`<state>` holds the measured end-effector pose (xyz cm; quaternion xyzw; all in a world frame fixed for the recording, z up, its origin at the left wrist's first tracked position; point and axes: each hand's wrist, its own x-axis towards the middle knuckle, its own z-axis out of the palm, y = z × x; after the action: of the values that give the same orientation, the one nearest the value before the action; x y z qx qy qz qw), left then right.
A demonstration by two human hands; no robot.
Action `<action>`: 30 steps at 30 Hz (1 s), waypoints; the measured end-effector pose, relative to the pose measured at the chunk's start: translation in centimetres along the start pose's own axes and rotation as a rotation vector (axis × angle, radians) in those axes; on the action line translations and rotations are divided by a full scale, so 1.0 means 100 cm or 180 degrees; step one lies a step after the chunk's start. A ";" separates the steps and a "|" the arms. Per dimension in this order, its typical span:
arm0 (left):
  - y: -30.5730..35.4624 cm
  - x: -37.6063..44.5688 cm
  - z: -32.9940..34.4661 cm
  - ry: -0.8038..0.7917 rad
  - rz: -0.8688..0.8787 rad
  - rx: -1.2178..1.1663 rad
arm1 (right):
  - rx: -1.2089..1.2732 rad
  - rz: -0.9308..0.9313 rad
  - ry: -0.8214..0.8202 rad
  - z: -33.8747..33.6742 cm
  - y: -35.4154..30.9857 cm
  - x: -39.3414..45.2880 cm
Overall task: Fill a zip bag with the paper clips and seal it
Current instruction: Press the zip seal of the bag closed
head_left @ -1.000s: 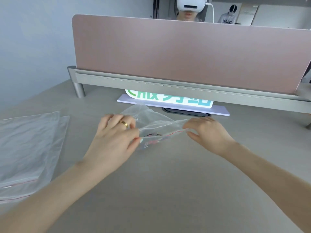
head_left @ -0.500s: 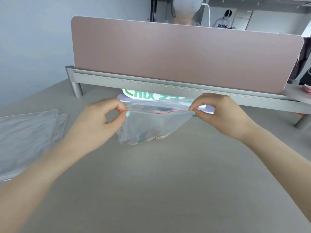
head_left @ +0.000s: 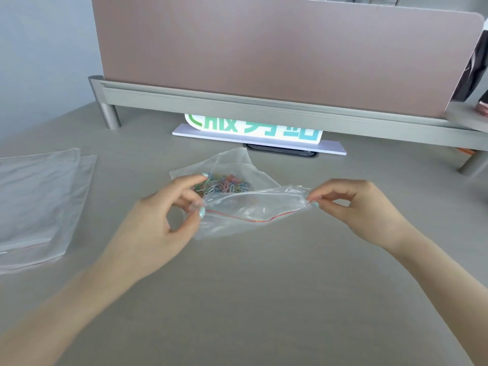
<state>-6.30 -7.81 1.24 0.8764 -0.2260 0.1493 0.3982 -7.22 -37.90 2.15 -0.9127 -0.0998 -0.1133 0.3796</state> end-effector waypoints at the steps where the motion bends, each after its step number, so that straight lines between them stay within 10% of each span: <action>1: 0.007 -0.001 0.000 0.0147 0.0158 0.0276 | 0.0027 0.0025 -0.0002 0.002 -0.002 -0.004; 11: 0.063 0.009 0.080 -0.0007 0.1025 0.1787 | 0.0418 -0.0056 -0.0105 0.019 -0.031 -0.020; 30: 0.047 0.019 0.100 -0.0050 0.1131 0.0996 | -0.0245 -0.0064 -0.0277 0.017 -0.018 -0.025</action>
<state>-6.30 -18.72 -1.29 0.8750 -0.3539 0.2434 0.2232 -9.86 -35.69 1.51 -0.9297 -0.1210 -0.0811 0.3383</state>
